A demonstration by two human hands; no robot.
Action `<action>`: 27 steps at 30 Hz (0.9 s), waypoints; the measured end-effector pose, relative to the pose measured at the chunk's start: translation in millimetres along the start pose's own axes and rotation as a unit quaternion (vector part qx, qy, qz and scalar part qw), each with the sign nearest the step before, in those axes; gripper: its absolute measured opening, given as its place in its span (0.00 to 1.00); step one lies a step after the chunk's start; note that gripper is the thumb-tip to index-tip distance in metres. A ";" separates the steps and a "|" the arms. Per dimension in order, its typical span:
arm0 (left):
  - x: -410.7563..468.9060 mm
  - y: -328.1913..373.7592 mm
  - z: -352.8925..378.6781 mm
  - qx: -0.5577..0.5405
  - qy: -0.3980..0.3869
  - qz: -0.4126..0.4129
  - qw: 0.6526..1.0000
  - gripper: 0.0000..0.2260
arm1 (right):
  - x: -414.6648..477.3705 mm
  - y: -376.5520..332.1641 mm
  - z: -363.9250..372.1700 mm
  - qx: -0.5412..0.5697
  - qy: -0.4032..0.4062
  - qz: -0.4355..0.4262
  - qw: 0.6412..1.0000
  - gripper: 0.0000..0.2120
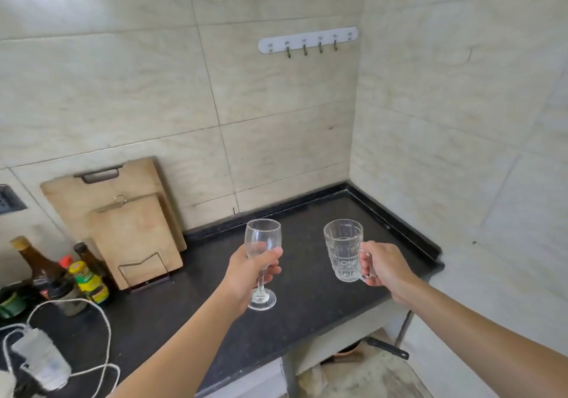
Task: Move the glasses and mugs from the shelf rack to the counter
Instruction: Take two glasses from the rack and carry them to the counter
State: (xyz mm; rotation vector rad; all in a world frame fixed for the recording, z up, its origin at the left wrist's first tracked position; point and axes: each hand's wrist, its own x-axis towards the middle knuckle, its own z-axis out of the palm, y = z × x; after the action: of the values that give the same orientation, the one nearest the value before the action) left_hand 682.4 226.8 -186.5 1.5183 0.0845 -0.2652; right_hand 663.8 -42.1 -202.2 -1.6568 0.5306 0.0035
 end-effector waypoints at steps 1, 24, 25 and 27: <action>17.8 -0.3 3.3 0.002 -0.004 -0.006 1.000 0.20 | 16.5 0.4 -0.7 0.000 0.004 0.004 1.000 0.13; 397.4 -12.2 103.8 0.088 -0.026 -0.105 0.990 0.28 | 390.3 -11.8 -18.4 -0.098 0.016 0.108 0.989 0.14; 411.8 -17.9 110.3 0.092 -0.017 -0.110 0.990 0.30 | 410.0 -7.0 -17.1 -0.100 0.010 0.111 0.989 0.14; 441.8 -30.8 124.2 0.109 0.003 -0.123 0.986 0.32 | 450.2 2.9 -12.3 -0.102 -0.008 0.120 0.988 0.14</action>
State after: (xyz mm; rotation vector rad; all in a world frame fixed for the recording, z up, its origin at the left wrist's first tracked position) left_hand 1089.7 49.8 -306.3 1.7265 0.2565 -0.4805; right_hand 1060.4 -205.7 -339.3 -1.7802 0.7347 0.2546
